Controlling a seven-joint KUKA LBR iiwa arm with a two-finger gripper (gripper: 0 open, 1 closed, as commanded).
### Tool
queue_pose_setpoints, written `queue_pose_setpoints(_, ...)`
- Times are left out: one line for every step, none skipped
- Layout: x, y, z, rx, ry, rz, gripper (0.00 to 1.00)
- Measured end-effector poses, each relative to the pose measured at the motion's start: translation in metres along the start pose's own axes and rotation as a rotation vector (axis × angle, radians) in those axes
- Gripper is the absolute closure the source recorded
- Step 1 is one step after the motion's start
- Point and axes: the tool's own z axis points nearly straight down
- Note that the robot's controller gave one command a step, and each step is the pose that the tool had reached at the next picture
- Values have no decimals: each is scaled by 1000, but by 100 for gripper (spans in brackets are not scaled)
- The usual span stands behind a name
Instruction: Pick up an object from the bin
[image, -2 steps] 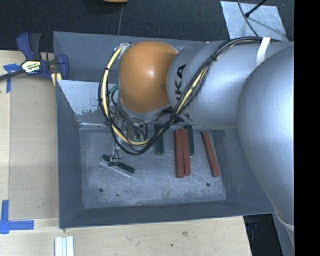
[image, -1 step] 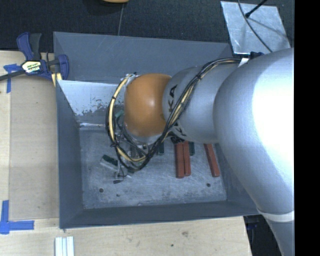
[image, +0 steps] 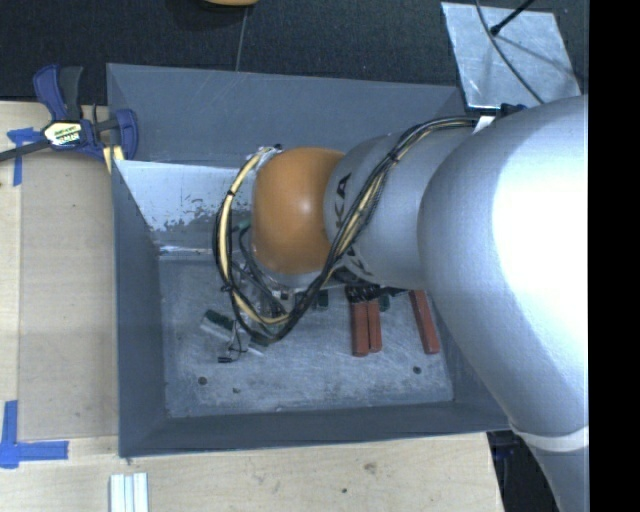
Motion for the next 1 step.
queue_pose_setpoints(-1, 1, -21, -1, -4, 17, 0)
